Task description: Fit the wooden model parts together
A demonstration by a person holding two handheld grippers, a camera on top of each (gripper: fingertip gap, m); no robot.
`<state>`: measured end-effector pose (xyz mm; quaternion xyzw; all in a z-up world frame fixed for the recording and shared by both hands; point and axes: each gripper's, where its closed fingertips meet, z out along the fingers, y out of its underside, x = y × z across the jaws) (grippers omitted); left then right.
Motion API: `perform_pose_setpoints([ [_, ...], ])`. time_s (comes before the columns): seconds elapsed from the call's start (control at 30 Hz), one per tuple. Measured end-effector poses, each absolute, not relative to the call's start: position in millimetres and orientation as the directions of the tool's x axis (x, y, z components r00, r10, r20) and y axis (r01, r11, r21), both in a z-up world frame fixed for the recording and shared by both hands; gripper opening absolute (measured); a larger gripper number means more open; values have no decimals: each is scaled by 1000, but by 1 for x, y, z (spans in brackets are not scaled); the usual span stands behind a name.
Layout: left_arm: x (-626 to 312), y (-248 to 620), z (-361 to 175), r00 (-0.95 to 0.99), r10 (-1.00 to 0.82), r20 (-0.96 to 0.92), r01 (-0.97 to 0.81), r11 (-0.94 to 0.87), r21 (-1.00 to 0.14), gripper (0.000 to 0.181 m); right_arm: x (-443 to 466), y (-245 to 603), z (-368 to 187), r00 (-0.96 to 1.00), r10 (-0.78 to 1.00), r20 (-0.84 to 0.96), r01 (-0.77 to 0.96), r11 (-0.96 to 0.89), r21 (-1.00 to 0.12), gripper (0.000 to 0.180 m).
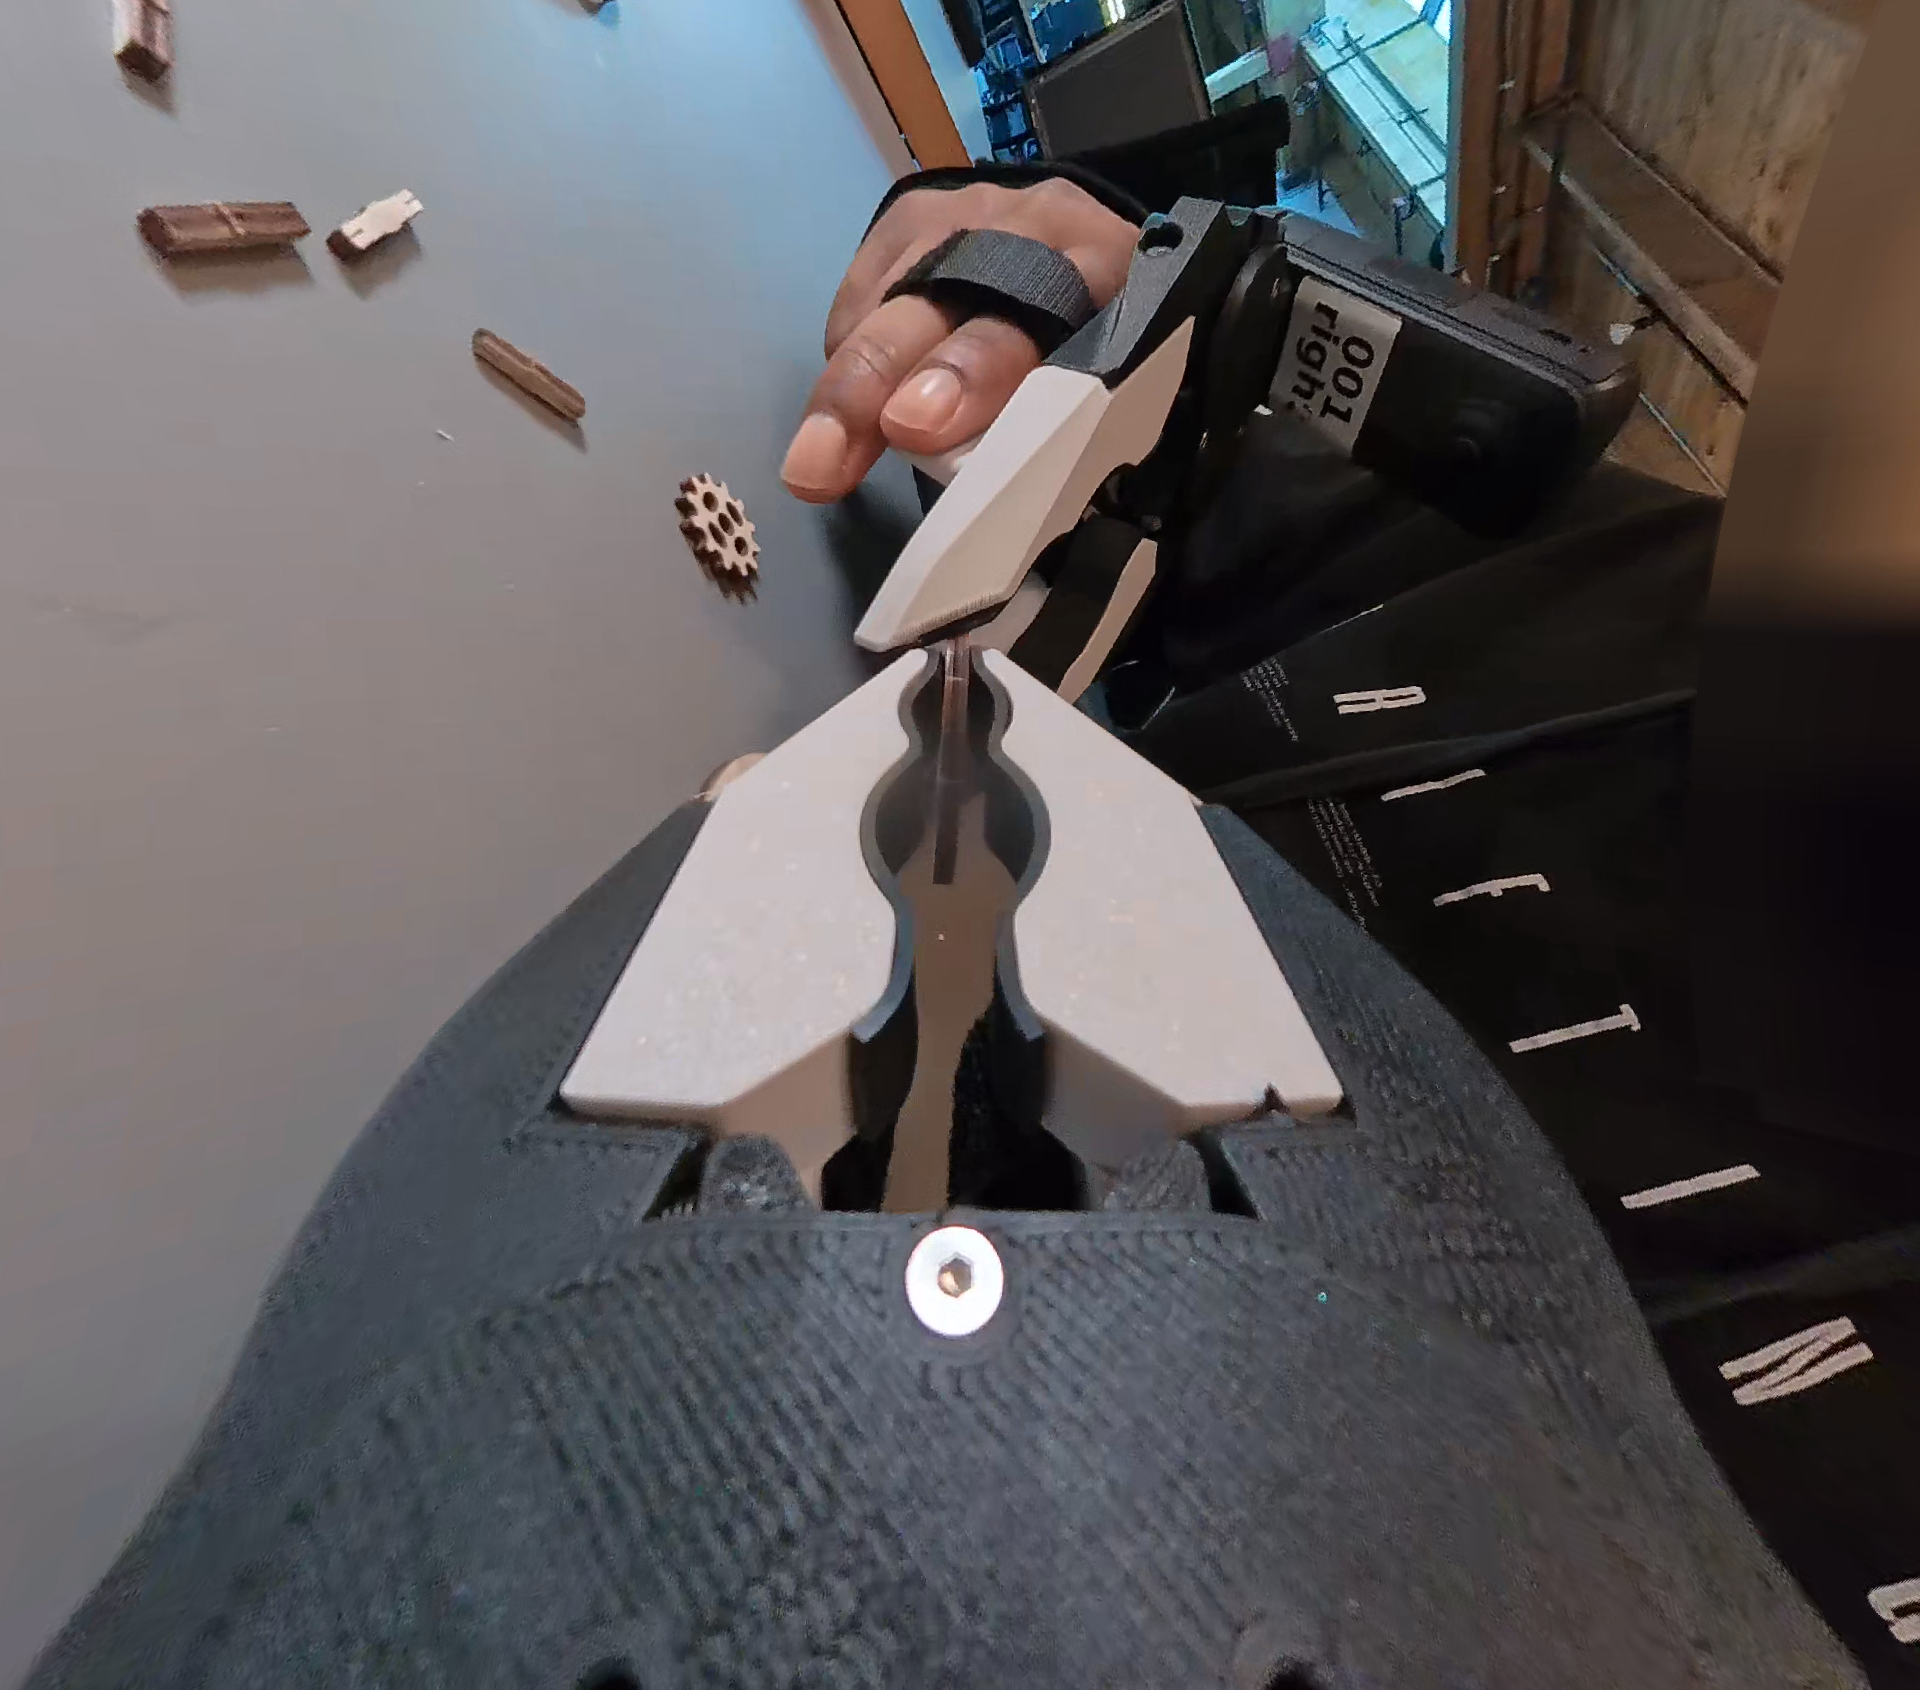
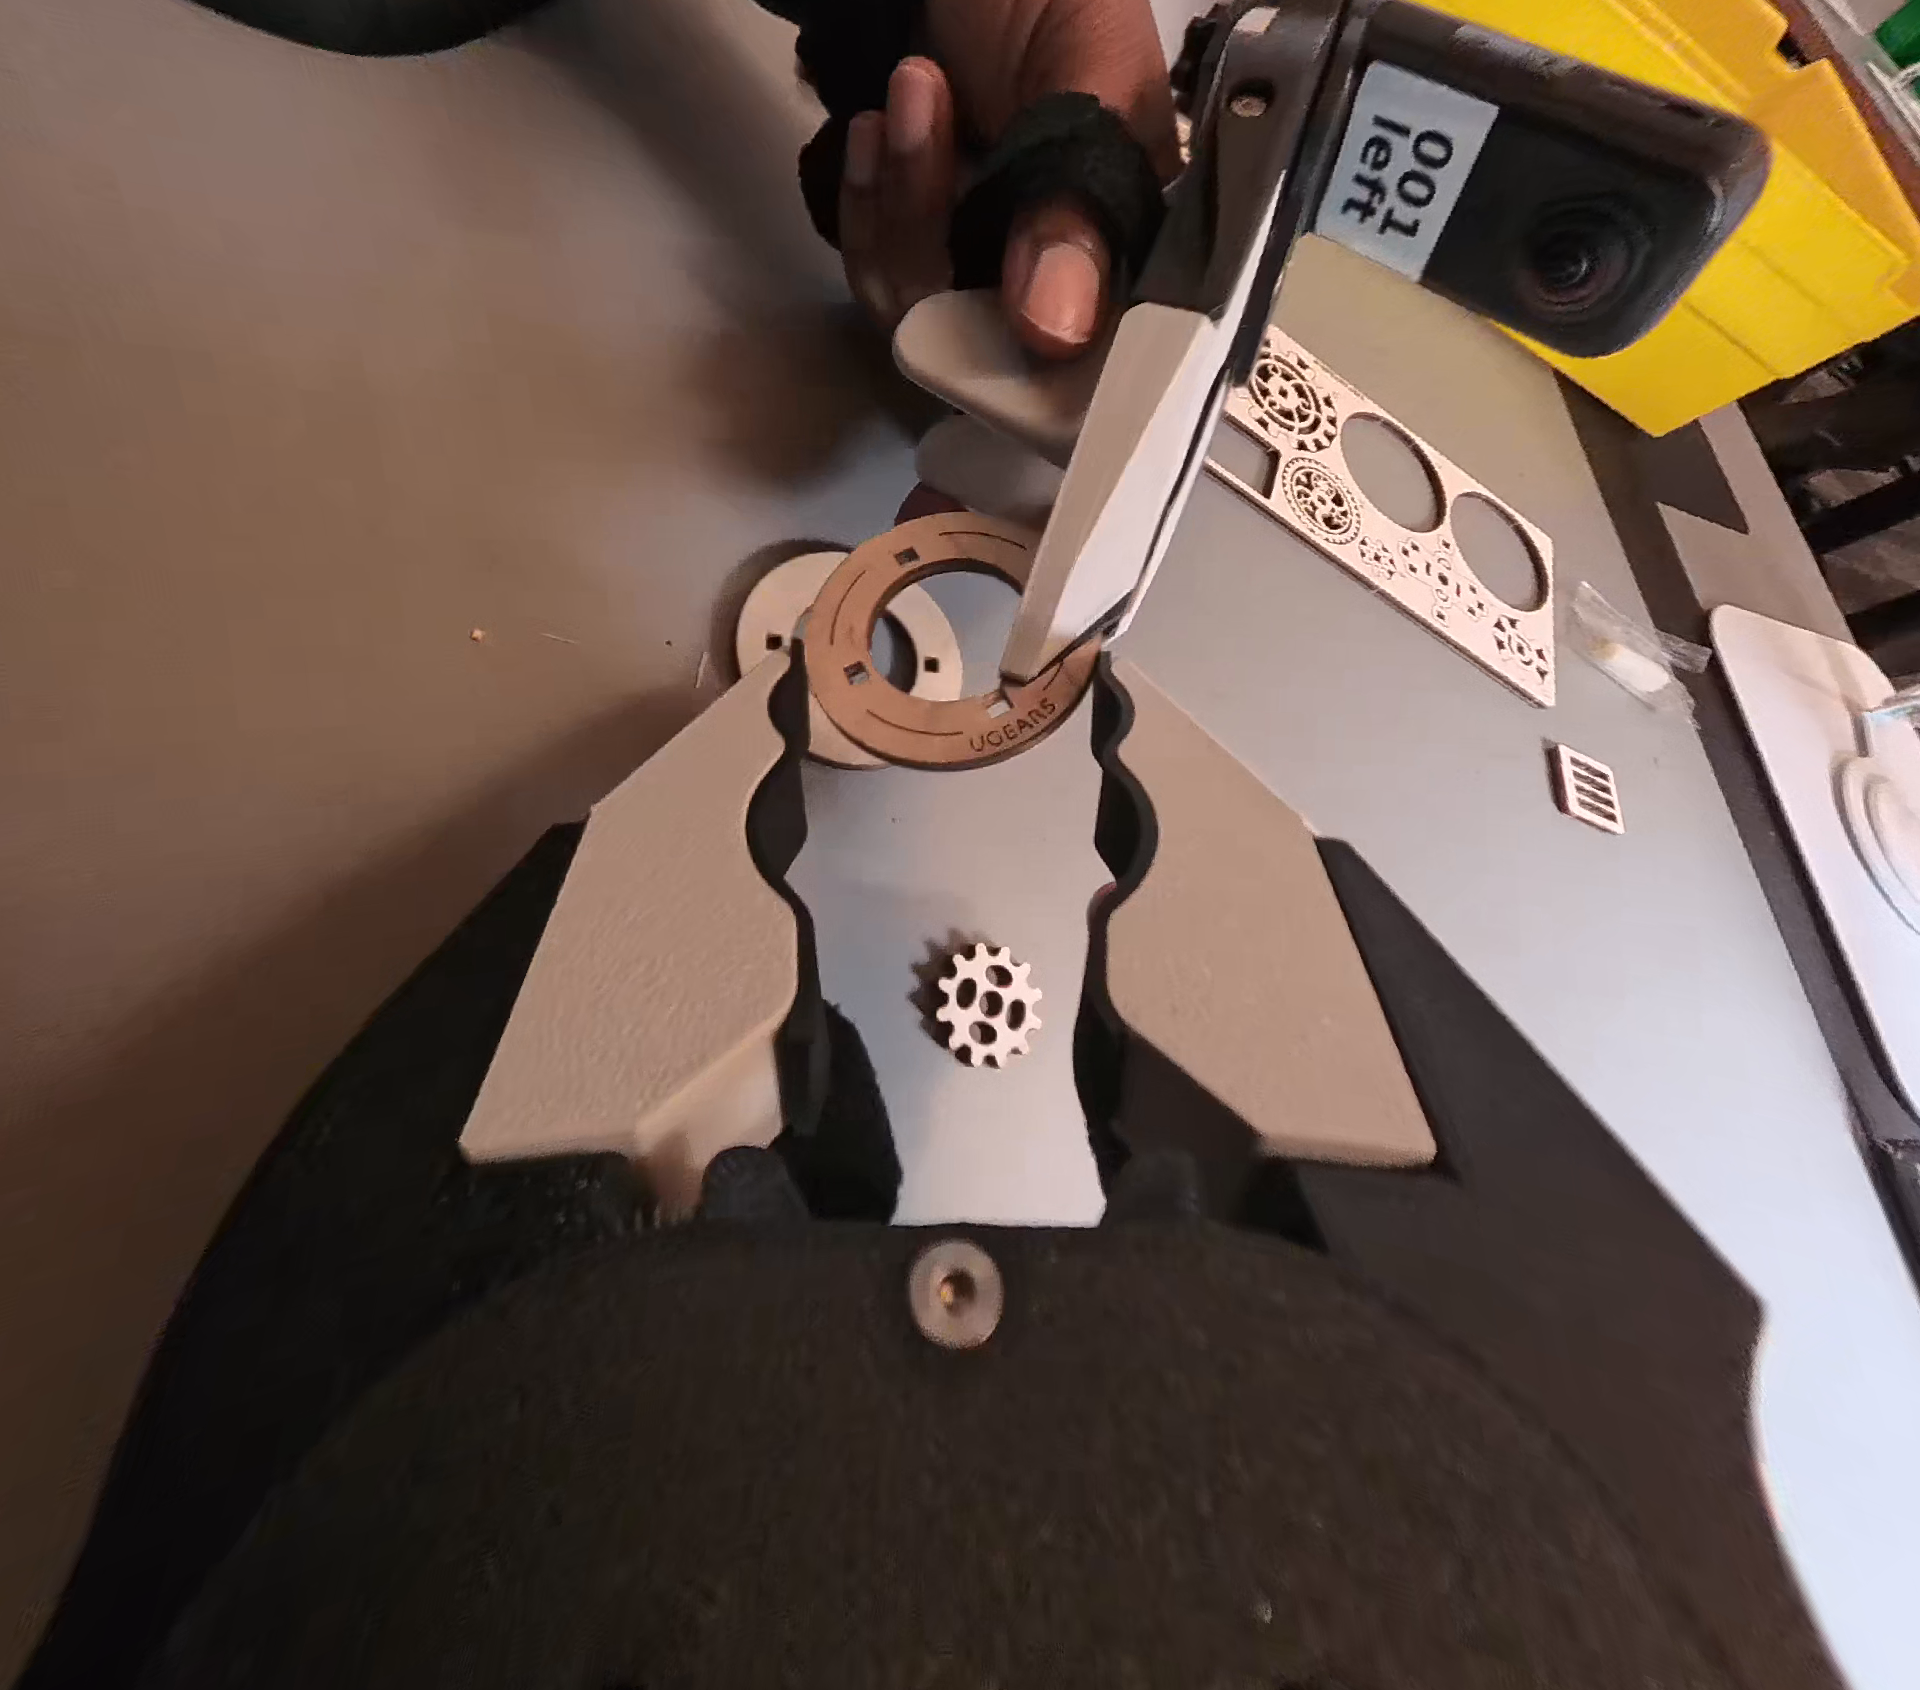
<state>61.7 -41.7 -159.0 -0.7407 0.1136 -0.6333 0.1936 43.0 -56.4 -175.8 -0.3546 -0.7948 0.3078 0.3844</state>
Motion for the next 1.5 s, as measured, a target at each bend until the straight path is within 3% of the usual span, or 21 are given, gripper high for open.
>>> perform_pose_setpoints([
  [0.17, 50, -38, -159, 229, -422, 877, 113, -884, -454, 31, 42, -55, -178, -425, 846, 323, 357, 484, -799, 52],
  [0.37, 23, -41, -154, 371, -480, 795, 133, -820, -557, 37, 43, -56, -179, -407, 882, 237, 388, 402, -829, 52],
  [0.57, 14, -58, -172, 569, -599, 563, -50, -709, -704, 47, 46, -55, -190, -371, 915, 159, 483, 337, -809, 52],
  [0.77, 23, -69, -180, 615, -753, 236, -321, -512, -797, 63, 44, -53, -195, -213, 977, 21, 612, 150, -777, 53],
  [0.87, 26, -72, -184, 609, -780, 148, -387, -454, -803, 64, 42, -61, -192, -159, 987, -33, 623, 74, -779, 53],
  [1.17, 39, -76, -207, 552, -833, 34, -528, -380, -759, 61, 40, -70, -208, -163, 982, 100, 683, 185, -706, 53],
  [1.37, 38, -75, -209, 544, -839, 21, -538, -367, -759, 47, 41, -69, -208, -182, 977, 110, 681, 206, -702, 53],
  [1.5, 37, -76, -206, 540, -841, 35, -519, -366, -772, 48, 42, -68, -208, -192, 976, 105, 678, 209, -705, 56],
])
